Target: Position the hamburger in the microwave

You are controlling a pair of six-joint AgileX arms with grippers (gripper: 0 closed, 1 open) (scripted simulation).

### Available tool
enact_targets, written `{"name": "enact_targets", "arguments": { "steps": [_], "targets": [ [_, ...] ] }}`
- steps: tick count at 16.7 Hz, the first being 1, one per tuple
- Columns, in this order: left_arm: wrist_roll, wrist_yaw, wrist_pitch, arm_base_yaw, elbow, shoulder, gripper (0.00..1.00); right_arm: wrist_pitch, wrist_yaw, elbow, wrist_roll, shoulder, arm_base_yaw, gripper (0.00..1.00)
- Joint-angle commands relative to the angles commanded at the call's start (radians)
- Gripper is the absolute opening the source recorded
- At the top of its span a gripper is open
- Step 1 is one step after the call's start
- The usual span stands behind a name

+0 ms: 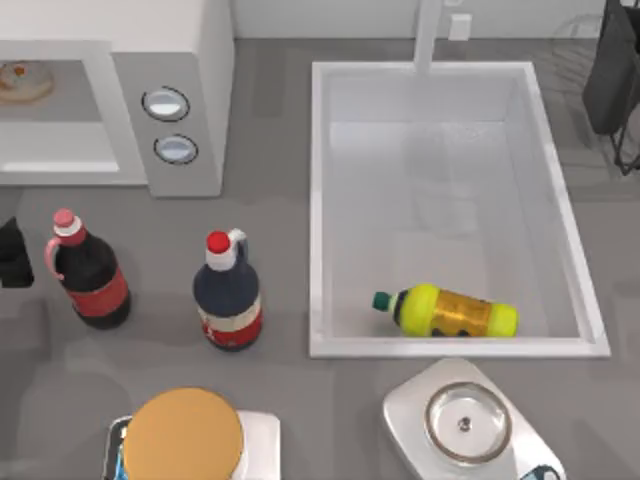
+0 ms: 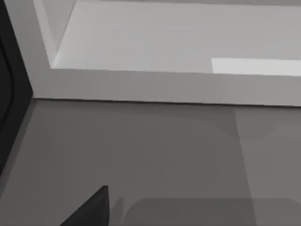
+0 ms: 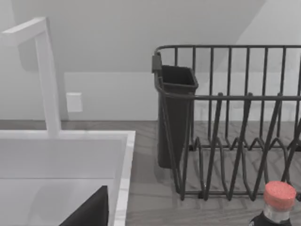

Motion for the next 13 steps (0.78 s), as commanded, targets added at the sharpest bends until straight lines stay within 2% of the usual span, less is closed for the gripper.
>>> {"name": "enact_targets", "arguments": {
  "steps": [5,9,13],
  "targets": [
    [0.020,-0.019,-0.071,-0.029,0.044,-0.060,1.00,0.000,0.000,0.000,0.000,0.000,0.000,1.00],
    [0.051,-0.046,-0.267,-0.047,0.114,-0.220,1.00,0.000,0.000,0.000,0.000,0.000,0.000,1.00],
    [0.033,-0.033,-0.470,-0.041,0.135,-0.365,1.00,0.000,0.000,0.000,0.000,0.000,0.000,1.00]
  ]
}}
